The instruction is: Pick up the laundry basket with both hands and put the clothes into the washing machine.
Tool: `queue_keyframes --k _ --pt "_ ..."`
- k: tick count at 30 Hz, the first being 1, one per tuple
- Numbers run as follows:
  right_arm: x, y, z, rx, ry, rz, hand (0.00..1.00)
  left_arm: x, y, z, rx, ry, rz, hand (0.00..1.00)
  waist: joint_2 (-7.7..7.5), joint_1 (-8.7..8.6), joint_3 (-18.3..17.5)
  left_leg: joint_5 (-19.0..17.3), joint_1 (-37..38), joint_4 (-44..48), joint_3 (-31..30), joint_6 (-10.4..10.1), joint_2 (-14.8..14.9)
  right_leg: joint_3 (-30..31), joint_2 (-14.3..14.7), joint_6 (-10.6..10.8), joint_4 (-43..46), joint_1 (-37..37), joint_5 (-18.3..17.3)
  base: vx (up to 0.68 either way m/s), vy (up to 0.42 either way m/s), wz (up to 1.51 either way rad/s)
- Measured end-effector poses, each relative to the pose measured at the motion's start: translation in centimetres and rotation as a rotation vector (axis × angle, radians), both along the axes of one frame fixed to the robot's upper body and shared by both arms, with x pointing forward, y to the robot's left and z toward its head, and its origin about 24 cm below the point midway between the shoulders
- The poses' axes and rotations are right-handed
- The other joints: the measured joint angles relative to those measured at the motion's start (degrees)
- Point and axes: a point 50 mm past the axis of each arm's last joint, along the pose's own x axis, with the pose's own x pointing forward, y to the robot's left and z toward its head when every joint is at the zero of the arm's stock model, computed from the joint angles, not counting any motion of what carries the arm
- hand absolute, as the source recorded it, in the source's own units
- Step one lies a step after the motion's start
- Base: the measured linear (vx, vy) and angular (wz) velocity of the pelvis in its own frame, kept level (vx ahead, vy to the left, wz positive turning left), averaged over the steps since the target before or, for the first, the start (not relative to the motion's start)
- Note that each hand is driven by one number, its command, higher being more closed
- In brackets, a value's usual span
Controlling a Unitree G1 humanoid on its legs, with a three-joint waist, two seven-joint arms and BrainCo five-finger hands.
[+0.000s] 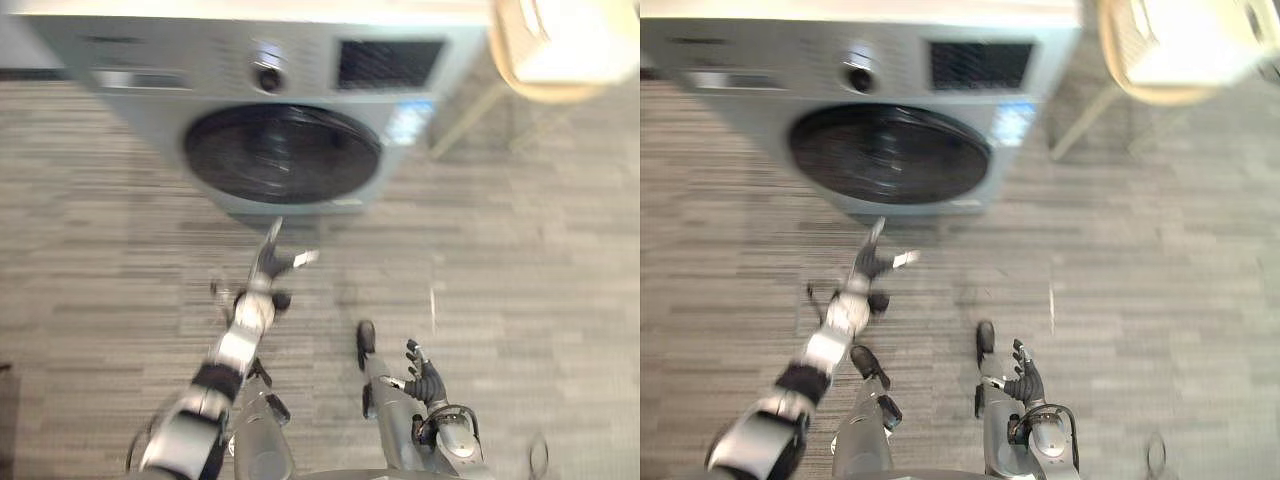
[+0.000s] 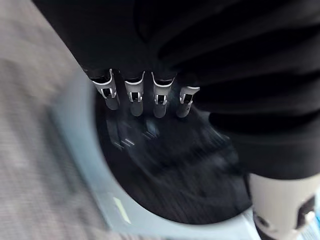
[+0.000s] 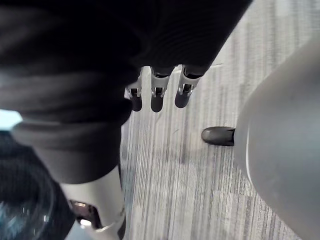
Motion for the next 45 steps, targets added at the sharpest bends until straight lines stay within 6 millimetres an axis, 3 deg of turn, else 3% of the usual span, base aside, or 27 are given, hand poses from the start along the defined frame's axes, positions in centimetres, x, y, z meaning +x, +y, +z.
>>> queue_keyframes --k 2,4,5,7,9,11,12,13,14,15,16,17,19,20,22,23,25,26,28,29,32,34,36,38,39,42,45 --pt "-0.9 -1.2 -1.5 -0.052 0.091 0.005 0.0 -5.8 2.2 -4.8 -0.089 0.193 0.136 0.0 0.21 1.86 -2.0 -2.3 -1.0 8.3 0.7 2.3 -1.5 -8.3 -4.1 1.3 1.3 7.8 -5.5 0.11 0.13 2.01" --pt "-1.0 -3.3 -2.0 -0.108 0.134 -0.025 0.0 -8.6 3.2 -6.8 -0.145 0.282 0.216 0.0 1.94 3.47 -4.2 -7.8 -1.9 11.1 5.0 2.9 -2.5 -13.4 -5.5 2.9 0.9 11.2 -6.7 0.18 0.222 1.57" --pt "-0.6 -4.6 -2.1 -0.134 0.154 -0.057 0.0 -9.8 3.8 -7.7 -0.183 0.319 0.28 0.0 2.59 3.81 -5.1 -9.9 -1.7 9.8 6.3 4.1 -4.5 -15.6 -7.0 4.1 1.0 12.6 -7.3 0.21 0.237 1.29" --pt "-0.3 -5.8 -2.0 -0.13 0.162 -0.121 0.0 -11.7 4.7 -8.7 -0.246 0.357 0.381 0.0 1.36 4.79 -5.9 -10.6 -1.8 9.5 4.6 5.8 -8.3 -18.0 -9.3 5.3 -0.3 15.5 -5.9 0.24 0.166 1.06" --pt "-1.3 -6.1 -2.7 -0.104 0.206 -0.206 0.0 -13.1 5.2 -9.6 -0.328 0.393 0.479 0.0 0.58 4.66 -6.6 -14.2 -1.5 12.6 -0.6 6.7 -11.8 -23.6 -11.7 6.6 1.0 21.2 -5.6 0.31 0.195 1.42" --pt "-2.0 -6.2 -3.2 -0.081 0.235 -0.251 0.0 -15.0 4.9 -10.8 -0.373 0.458 0.523 0.0 0.9 4.79 -7.4 -17.2 0.6 13.8 -4.2 6.8 -13.1 -24.6 -15.2 7.1 13.8 20.7 -5.9 0.24 0.183 1.13" --pt "-2.6 -6.0 -3.5 -0.07 0.256 -0.267 0.0 -16.4 5.1 -11.5 -0.387 0.509 0.538 0.0 0.13 4.52 -8.1 -18.5 2.9 12.8 -6.6 6.8 -14.9 -22.4 -19.3 5.6 26.4 17.3 -3.8 0.26 0.175 0.98" --pt "-3.0 -5.9 -3.7 -0.065 0.27 -0.268 0.0 -17.0 5.3 -11.7 -0.389 0.529 0.549 0.0 -0.25 4.45 -8.4 -19.0 4.0 12.4 -7.7 6.8 -15.6 -19.7 -20.6 3.1 32.3 15.3 -2.2 0.34 0.177 1.1" --pt "-3.4 -5.4 -4.0 -0.051 0.291 -0.267 0.0 -18.0 5.7 -12.1 -0.399 0.554 0.577 0.0 -0.4 4.08 -8.5 -19.8 5.8 12.0 -10.6 6.8 -16.5 -13.2 -20.0 0.7 43.9 10.5 -5.1 0.32 0.124 0.89" --pt "-3.6 -5.1 -4.1 -0.041 0.299 -0.265 0.0 -18.5 5.9 -12.2 -0.403 0.564 0.588 0.0 -0.72 3.63 -8.7 -19.8 6.7 11.5 -11.9 7.0 -16.9 -10.8 -18.9 0.9 47.8 8.5 -7.0 0.34 0.075 1.21" --pt "-3.9 -4.7 -4.3 -0.022 0.308 -0.254 0.0 -19.2 6.4 -12.4 -0.411 0.582 0.617 0.0 -1.26 3.09 -9.0 -19.7 8.9 10.1 -14.7 7.2 -17.7 -6.9 -15.7 1.1 51.5 5.2 -10.7 0.35 0.029 1.26" --pt "-4.5 -4.5 -4.5 -0.016 0.323 -0.257 0.0 -19.3 6.5 -12.4 -0.424 0.582 0.634 0.0 -1.49 3.23 -9.1 -19.5 10.8 9.3 -17.3 7.1 -18.2 -3.2 -11.6 1.3 49.7 2.9 -13.9 0.34 0.003 1.33" --pt "-5.3 -4.4 -4.6 -0.01 0.335 -0.264 0.0 -18.7 6.2 -12.4 -0.452 0.57 0.623 0.0 -1.42 2.8 -9.3 -19.5 11.6 9.0 -21.8 7.0 -19.2 2.6 -6.3 1.7 42.8 0.4 -16.7 0.29 -0.078 1.45" --pt "-5.4 -4.7 -4.5 0.003 0.326 -0.284 0.0 -18.0 5.7 -12.4 -0.471 0.561 0.609 0.0 -1.15 2.49 -9.4 -19.4 11.6 9.0 -25.6 6.9 -20.0 8.6 -2.7 1.8 35.2 -0.7 -17.0 0.26 -0.138 1.81" --pt "-5.5 -4.9 -4.5 0.004 0.33 -0.285 0.0 -16.6 4.6 -12.2 -0.503 0.537 0.583 0.0 -1.2 2.43 -9.8 -19.0 12.7 8.3 -32.1 5.5 -20.6 18.2 0.7 1.6 24.5 -1.1 -16.3 0.22 -0.167 1.8" --pt "-5.6 -4.7 -4.6 0.006 0.334 -0.281 0.0 -16.6 4.5 -12.2 -0.506 0.535 0.583 0.0 -0.84 2.41 -9.9 -19.1 12.4 8.4 -33.6 4.9 -21.0 19.2 0.8 1.9 22.2 -0.9 -15.5 0.2 -0.223 1.85" --pt "-6.7 -3.3 -5.0 0.035 0.37 -0.26 0.0 -16.2 4.5 -12.0 -0.492 0.528 0.563 0.0 -4.13 2.65 -11.9 -21.1 12.2 10.7 -38.2 2.2 -22.9 17.4 -2.8 2.2 18.6 1.1 -8.2 0.22 -0.373 1.78" --pt "-6.5 -3.0 -4.8 0.044 0.36 -0.244 0.0 -16.0 4.1 -12.1 -0.504 0.533 0.563 0.0 -2.96 3.08 -12.3 -24.3 10.1 16.2 -38.8 0.6 -20.4 12.3 -2.4 2.8 19.5 2.8 -10.8 0.18 -0.401 1.48" --pt "-6.1 -3.3 -4.5 0.022 0.338 -0.213 0.0 -15.8 2.8 -12.0 -0.544 0.523 0.554 0.0 -0.44 3.84 -12.0 -26.4 8.9 20.5 -35.2 -0.9 -14.5 7.4 0.2 0.2 20.3 5.4 -14.1 0.08 -0.35 1.2" --pt "-5.9 -3.3 -4.4 0.018 0.331 -0.2 0.0 -16.3 2.3 -12.2 -0.569 0.533 0.564 0.0 0.66 3.44 -11.5 -25.7 7.4 26.0 -31.7 -1.4 -11.9 4.6 0.7 -0.7 20.7 7.4 -15.9 0.06 -0.301 0.98" --pt "-6.0 -3.3 -4.4 0.012 0.334 -0.202 0.0 -16.9 2.7 -12.1 -0.573 0.524 0.585 0.0 1.21 3.42 -11.3 -21.5 3.4 35.6 -20.2 -0.8 -6.4 0.1 0.5 -2.0 19.3 12.5 -17.5 0.07 -0.204 0.79" --pt "-6.0 -3.3 -4.5 0.021 0.34 -0.215 0.0 -17.4 3.0 -12.2 -0.572 0.531 0.607 0.0 1.23 3.36 -11.3 -21.7 3.3 34.1 -15.3 -0.1 -4.7 -1.1 0.4 -2.3 17.0 13.9 -17.1 0.12 -0.044 0.49" --pt "-6.0 -3.5 -4.9 0.025 0.367 -0.227 0.0 -17.9 3.7 -12.7 -0.542 0.573 0.615 0.0 0.78 3.42 -11.3 -22.1 2.5 26.4 -13.7 0.1 -6.1 -1.4 -0.9 -2.2 14.2 14.5 -15.9 0.17 0.067 0.32" --pt "-5.9 -3.7 -5.3 0.024 0.389 -0.24 0.0 -18.7 4.1 -13.2 -0.525 0.612 0.631 0.0 0.47 3.44 -11.1 -20.3 1.6 16.9 -15.8 -1.7 -8.8 -1.3 -2.8 -0.5 11.8 14.9 -15.1 0.19 0.204 0.04" --pt "-6.1 -4.0 -5.5 0.018 0.41 -0.25 0.0 -19.5 4.3 -13.5 -0.528 0.635 0.662 0.0 0.68 3.9 -11.5 -13.7 3.6 11.7 -15.7 0.4 -11.2 -0.8 -4.0 1.7 9.6 16.0 -14.5 0.25 0.228 0.01" --pt "-6.2 -3.2 -5.7 0.039 0.421 -0.244 0.0 -19.3 5.2 -13.4 -0.508 0.628 0.674 0.0 -0.58 3.84 -11.1 -15.3 3.1 14.1 -15.2 1.9 -12.5 0.6 -3.8 0.9 3.5 19.6 -12.7 0.27 0.152 0.19" --pt "-6.4 -3.2 -5.9 0.049 0.434 -0.261 0.0 -19.3 5.4 -13.4 -0.504 0.626 0.672 0.0 -0.88 4.03 -11.5 -19.4 2.4 19.1 -15.3 2.5 -12.9 1.0 -4.6 2.0 2.2 21.3 -11.6 0.17 0.142 -0.06"
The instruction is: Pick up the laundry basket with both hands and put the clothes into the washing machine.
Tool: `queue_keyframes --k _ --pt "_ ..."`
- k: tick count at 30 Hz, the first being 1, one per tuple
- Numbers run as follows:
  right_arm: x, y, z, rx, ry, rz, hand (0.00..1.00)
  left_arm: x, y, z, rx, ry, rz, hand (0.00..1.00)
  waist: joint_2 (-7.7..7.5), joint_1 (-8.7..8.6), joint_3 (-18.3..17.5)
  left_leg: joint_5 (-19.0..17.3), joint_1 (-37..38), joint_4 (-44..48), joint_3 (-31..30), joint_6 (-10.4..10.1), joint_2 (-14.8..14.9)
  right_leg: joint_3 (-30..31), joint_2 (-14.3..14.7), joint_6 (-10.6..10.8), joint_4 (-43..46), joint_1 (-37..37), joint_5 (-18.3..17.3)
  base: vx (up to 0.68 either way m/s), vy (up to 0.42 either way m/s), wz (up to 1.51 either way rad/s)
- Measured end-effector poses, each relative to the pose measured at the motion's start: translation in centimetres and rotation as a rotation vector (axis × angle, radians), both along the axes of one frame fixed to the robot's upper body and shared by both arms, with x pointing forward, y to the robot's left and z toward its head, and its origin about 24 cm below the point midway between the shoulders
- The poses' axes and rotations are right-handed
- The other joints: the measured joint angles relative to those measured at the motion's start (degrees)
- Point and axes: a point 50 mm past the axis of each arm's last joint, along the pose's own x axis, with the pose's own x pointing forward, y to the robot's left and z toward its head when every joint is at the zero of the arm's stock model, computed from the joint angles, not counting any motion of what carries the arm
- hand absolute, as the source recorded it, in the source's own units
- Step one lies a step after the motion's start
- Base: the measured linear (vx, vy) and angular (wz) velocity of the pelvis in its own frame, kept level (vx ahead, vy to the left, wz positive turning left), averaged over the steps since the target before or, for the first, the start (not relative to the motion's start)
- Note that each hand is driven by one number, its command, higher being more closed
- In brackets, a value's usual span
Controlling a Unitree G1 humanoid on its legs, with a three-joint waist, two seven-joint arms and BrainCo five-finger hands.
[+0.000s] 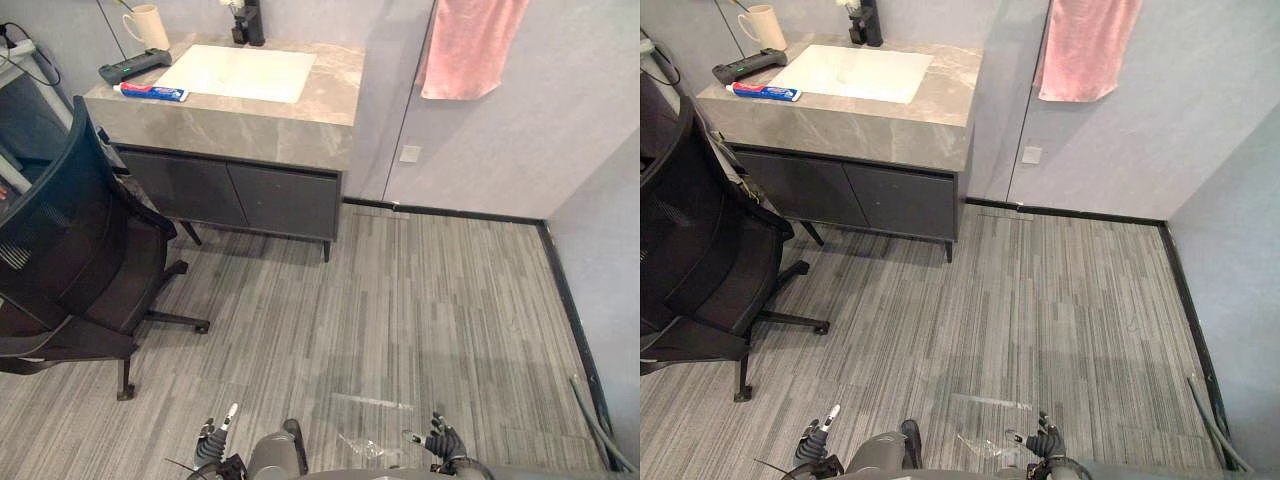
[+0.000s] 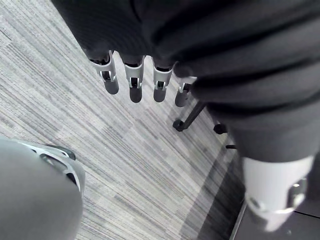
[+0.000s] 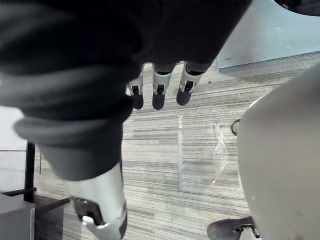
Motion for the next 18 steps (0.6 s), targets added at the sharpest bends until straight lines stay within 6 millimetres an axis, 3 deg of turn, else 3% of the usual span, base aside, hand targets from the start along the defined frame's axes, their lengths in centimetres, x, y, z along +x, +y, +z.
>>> queue_keyframes --k 2,3,4,5,7,9,10,11,12,14,17,18 --pt "-0.2 -0.4 -0.1 -0.003 0.013 -0.021 0.0 0.3 -0.6 -0.1 -0.021 -0.006 -0.007 0.0 0.22 0.72 -0.3 -4.4 0.9 0.3 1.2 0.1 -0.6 2.1 -1.3 0.4 9.1 -4.2 -3.1 0.1 0.138 -0.47" --pt "0.0 -0.4 -0.1 -0.001 0.008 -0.018 0.0 0.3 -0.6 -0.1 -0.02 -0.003 -0.019 0.0 0.08 0.57 -0.2 -4.4 1.8 -0.6 1.9 0.2 -0.9 2.6 -2.1 0.2 14.6 -6.9 -3.7 0.1 0.083 -0.49" --pt "0.6 -0.3 0.1 -0.001 -0.011 -0.006 0.0 0.3 -0.4 -0.1 -0.01 0.004 -0.046 0.0 -0.31 -0.15 0.2 -4.4 4.2 -2.3 3.1 0.2 -1.7 2.9 -3.6 -0.5 26.8 -12.8 -3.2 0.09 0.053 -0.36" --pt "1.3 0.2 0.3 0.001 -0.03 0.029 0.0 0.2 -0.2 0.0 0.0 0.016 -0.082 0.0 -0.61 -1.19 0.7 -4.6 6.7 -3.6 4.1 0.4 -2.5 3.2 -5.1 -1.0 35.5 -16.6 -1.2 0.15 0.052 -0.37" --pt "1.6 0.6 0.4 -0.01 -0.033 0.083 0.0 0.2 0.2 0.0 0.018 0.025 -0.117 0.0 -1.48 -1.92 0.3 -4.0 10.1 -5.5 5.9 0.7 -2.6 1.8 -6.2 -1.9 40.0 -18.3 -2.0 0.16 -0.019 -0.31" --pt "2.6 1.2 0.7 -0.024 -0.052 0.169 0.0 0.6 0.0 0.1 0.024 0.021 -0.178 0.0 -0.87 -2.28 0.1 -3.0 12.6 -7.8 8.0 -0.5 -0.4 -4.6 -4.6 -2.0 32.3 -19.9 -6.4 0.21 -0.136 -0.5" --pt "2.9 1.3 0.8 -0.028 -0.061 0.179 0.0 1.0 -0.2 0.2 0.022 0.013 -0.195 0.0 -0.6 -2.35 0.2 -2.8 12.5 -7.9 8.2 -0.8 0.2 -5.2 -3.7 -1.9 28.7 -20.3 -6.2 0.16 -0.141 -0.35" --pt "3.0 1.4 0.8 -0.028 -0.064 0.188 0.0 1.3 -0.4 0.2 0.023 0.006 -0.21 0.0 -0.69 -2.45 0.1 -2.4 12.4 -7.9 8.3 -1.4 0.4 -5.3 -3.1 -1.7 24.4 -20.4 -5.0 0.13 -0.134 -0.14" --pt "2.9 1.6 0.7 -0.03 -0.058 0.205 0.0 1.6 -0.1 0.4 0.039 0.001 -0.241 0.0 -1.87 -2.59 -0.3 -2.1 12.5 -8.3 8.3 -1.9 -0.3 -4.2 -2.1 -2.0 16.2 -20.0 2.7 0.17 -0.168 -0.07" --pt "2.6 0.5 0.7 -0.059 -0.038 0.205 0.0 2.0 -1.6 0.2 -0.023 -0.019 -0.255 0.0 0.58 -2.83 -0.6 -0.9 13.9 -10.1 7.0 -4.2 1.4 -3.9 0.6 -3.6 13.5 -18.0 4.7 0.18 -0.178 -0.2" --pt "2.3 -0.5 0.7 -0.081 -0.021 0.206 0.0 2.2 -2.6 0.1 -0.068 -0.037 -0.241 0.0 3.49 -3.04 -2.2 2.0 16.1 -16.6 6.4 -5.6 2.8 -4.3 4.5 -4.5 6.1 -15.4 7.5 0.14 -0.152 -0.26" --pt "2.1 -0.8 0.6 -0.082 -0.01 0.197 0.0 2.4 -2.4 0.2 -0.063 -0.043 -0.242 0.0 3.44 -3.11 -2.3 3.8 17.3 -18.8 5.6 -5.9 2.8 -4.4 5.5 -4.7 2.2 -13.1 9.0 0.1 -0.106 -0.06"
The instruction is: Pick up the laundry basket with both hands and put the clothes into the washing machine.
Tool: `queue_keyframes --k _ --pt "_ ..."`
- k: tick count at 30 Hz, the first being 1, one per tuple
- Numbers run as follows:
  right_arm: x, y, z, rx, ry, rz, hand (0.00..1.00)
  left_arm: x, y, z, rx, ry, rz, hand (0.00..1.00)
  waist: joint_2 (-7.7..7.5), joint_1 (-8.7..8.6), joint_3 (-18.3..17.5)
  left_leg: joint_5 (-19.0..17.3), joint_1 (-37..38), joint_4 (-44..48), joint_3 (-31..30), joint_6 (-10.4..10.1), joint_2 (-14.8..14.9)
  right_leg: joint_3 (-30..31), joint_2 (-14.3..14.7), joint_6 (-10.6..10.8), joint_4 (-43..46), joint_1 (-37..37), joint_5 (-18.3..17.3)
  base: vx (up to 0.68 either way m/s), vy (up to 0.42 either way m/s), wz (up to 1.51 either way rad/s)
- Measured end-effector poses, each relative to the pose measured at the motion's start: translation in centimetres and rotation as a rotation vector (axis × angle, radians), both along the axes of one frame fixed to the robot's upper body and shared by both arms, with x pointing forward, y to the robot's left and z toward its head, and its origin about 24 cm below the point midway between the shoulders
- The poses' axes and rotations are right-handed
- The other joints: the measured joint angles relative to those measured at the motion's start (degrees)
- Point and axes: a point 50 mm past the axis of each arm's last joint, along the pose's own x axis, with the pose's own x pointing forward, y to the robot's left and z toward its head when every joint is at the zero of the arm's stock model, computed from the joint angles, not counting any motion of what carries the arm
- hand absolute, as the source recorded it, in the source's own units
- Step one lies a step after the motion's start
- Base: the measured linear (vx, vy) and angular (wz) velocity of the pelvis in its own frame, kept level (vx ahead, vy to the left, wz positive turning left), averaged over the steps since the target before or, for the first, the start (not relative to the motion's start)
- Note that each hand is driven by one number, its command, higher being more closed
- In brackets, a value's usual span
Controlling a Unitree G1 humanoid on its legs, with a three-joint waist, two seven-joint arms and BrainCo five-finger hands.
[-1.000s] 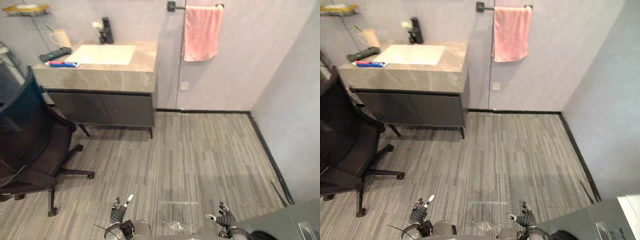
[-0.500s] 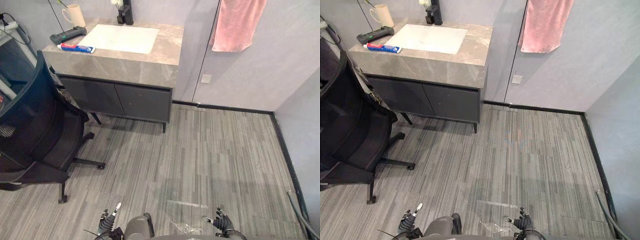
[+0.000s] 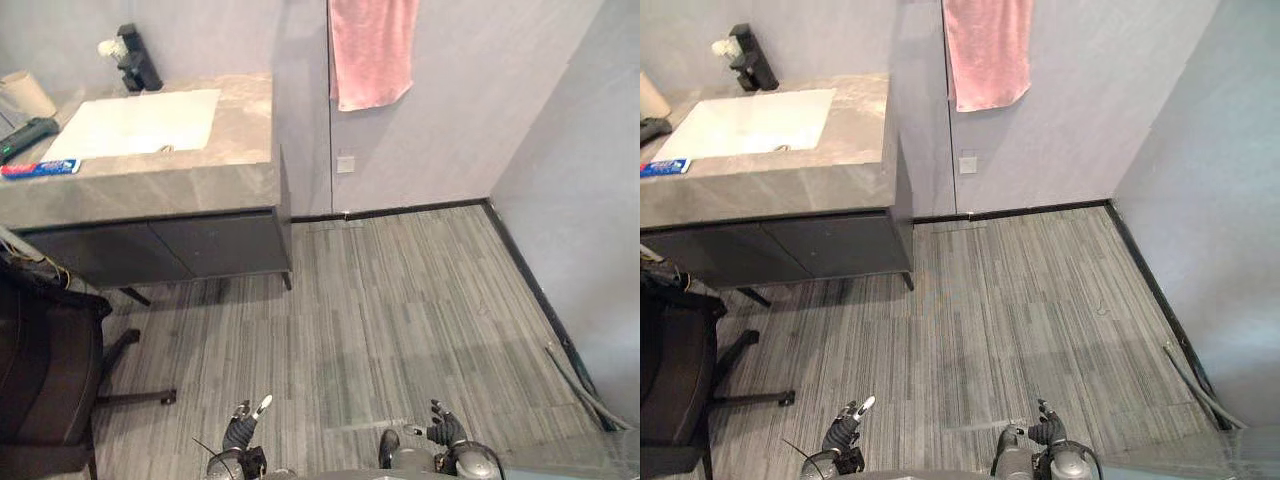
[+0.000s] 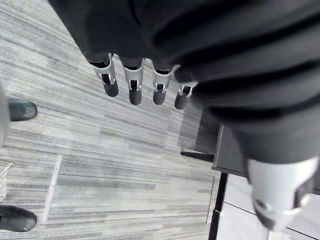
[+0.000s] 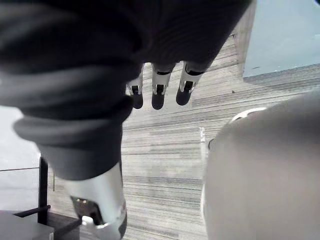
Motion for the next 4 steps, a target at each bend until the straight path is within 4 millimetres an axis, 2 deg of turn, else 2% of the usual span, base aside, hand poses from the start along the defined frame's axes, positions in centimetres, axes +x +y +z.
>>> queue_keyframes --k 4 --pt "-0.48 -0.07 -0.17 0.007 0.016 -0.001 0.0 -0.19 0.14 -0.06 0.004 0.001 0.007 0.0 -0.83 -0.53 -0.8 1.1 1.0 -1.9 -0.6 -0.3 0.2 -0.5 1.5 -0.2 -8.3 4.0 3.5 0.04 -0.041 0.03"
